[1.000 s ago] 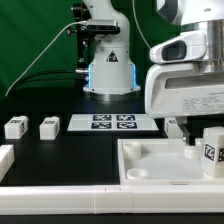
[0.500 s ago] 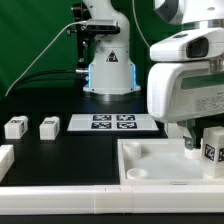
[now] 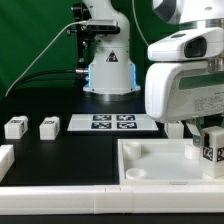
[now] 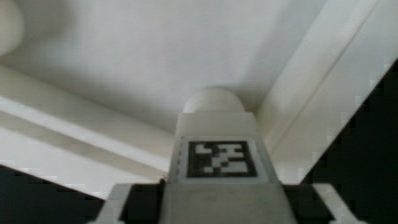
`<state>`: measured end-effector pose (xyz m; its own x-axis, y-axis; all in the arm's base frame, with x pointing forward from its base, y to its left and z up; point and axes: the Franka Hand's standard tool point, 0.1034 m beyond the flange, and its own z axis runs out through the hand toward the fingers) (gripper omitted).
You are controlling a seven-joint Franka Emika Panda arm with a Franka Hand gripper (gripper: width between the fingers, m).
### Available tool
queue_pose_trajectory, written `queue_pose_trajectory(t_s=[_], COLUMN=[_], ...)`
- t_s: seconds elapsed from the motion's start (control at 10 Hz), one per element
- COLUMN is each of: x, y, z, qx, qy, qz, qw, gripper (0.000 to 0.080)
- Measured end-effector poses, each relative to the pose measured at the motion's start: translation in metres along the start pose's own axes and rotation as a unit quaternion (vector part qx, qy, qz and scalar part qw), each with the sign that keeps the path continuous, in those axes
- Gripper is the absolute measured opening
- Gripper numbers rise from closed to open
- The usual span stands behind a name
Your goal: Assemble one leg
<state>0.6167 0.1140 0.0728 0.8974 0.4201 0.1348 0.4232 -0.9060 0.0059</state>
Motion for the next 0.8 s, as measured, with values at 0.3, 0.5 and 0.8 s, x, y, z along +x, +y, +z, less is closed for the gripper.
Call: queue_pose_trajectory(t_s=[0.3,0.5,0.8], x=[0.0,0.0003,0.0006], y=[-0.0001,-0.0018,-0.0034], z=[0.0,0.0001,0.0001], qx=[0.001,0.005,0.003], qy=[0.0,0.001,0.0], qz=[0.023,0.131,0.338], qw=[1.0,0.991,0.941], gripper=[0.0291,0.0291,0.0292])
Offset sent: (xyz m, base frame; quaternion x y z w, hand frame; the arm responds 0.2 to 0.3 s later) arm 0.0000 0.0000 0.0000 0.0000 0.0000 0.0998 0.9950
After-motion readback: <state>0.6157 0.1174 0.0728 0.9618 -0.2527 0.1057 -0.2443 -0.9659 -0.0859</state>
